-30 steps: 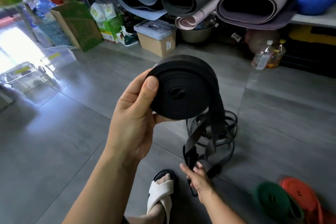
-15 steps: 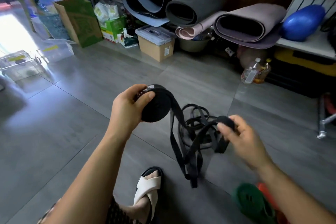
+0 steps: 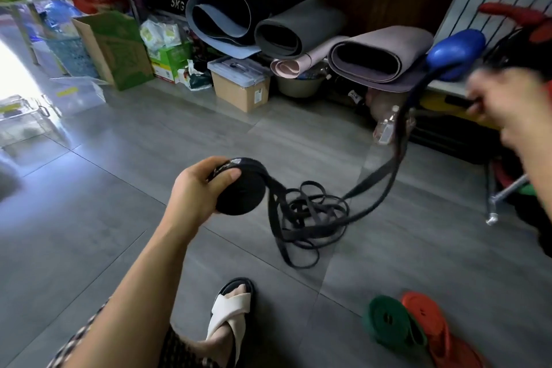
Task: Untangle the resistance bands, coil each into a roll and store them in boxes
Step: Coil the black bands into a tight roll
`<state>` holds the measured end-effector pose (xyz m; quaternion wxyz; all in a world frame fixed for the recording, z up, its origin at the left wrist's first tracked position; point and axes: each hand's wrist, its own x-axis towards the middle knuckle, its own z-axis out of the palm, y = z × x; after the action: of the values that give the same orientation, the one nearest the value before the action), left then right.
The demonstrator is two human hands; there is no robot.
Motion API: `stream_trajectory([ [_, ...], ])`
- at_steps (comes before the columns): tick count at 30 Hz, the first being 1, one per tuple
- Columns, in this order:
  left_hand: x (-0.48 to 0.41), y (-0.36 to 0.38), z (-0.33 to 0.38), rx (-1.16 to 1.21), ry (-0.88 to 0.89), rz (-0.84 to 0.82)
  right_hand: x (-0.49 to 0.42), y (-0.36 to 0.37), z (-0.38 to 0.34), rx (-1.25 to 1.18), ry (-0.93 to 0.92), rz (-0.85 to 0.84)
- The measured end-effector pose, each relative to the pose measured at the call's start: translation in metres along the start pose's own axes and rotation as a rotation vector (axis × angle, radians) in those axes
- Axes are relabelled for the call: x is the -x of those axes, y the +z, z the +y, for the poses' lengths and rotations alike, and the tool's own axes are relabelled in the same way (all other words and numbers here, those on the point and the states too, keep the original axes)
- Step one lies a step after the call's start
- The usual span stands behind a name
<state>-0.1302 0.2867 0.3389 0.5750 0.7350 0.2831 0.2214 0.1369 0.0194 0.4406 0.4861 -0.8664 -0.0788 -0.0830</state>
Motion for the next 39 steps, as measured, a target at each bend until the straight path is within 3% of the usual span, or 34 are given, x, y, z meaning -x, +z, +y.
stream_trajectory([
  [2,0.003,0.005,0.012,0.062,0.053,-0.041,0.013,0.030,0.068,0.523,0.162,-0.237],
  [4,0.002,0.006,0.023,0.123,0.085,-0.048,0.058,0.081,0.110,0.728,0.118,-0.537],
  [7,0.002,0.005,0.038,0.231,0.104,-0.072,0.133,0.147,0.131,0.579,0.000,-0.864],
  [12,-0.004,-0.003,0.046,0.375,0.118,-0.062,0.206,0.227,0.153,0.355,0.246,-0.998],
  [14,-0.007,-0.006,0.044,0.370,0.116,-0.054,0.217,0.242,0.159,0.271,0.345,-0.983],
  [17,-0.010,-0.003,0.039,0.269,0.106,-0.067,0.208,0.232,0.161,0.234,0.322,-0.886],
  [19,-0.011,0.005,0.033,0.189,0.103,-0.089,0.184,0.198,0.165,0.364,0.303,-0.804],
  [21,-0.008,0.015,0.028,0.089,0.146,-0.124,0.157,0.161,0.159,0.350,0.306,-0.638],
  [22,-0.007,0.020,0.026,-0.011,0.196,-0.154,0.148,0.140,0.143,0.301,0.223,-0.585],
  [24,-0.001,0.032,0.026,-0.205,0.277,-0.235,0.140,0.104,0.101,-0.109,0.048,-0.572],
  [26,0.004,0.044,0.029,-0.270,0.326,-0.306,0.146,0.081,0.053,-0.413,-0.022,-0.779],
  [28,0.008,0.054,0.033,-0.246,0.348,-0.379,0.151,0.067,0.038,-0.379,-0.119,-0.895],
  [31,0.010,0.065,0.038,-0.161,0.313,-0.481,0.148,0.046,0.045,-0.179,-0.174,-0.815],
  [34,0.010,0.081,0.041,-0.091,0.257,-0.528,0.150,0.029,0.055,-0.228,-0.137,-0.805],
  [39,0.013,0.110,0.046,-0.149,0.323,-0.582,0.155,0.021,0.072,-0.280,-0.133,-0.578],
])
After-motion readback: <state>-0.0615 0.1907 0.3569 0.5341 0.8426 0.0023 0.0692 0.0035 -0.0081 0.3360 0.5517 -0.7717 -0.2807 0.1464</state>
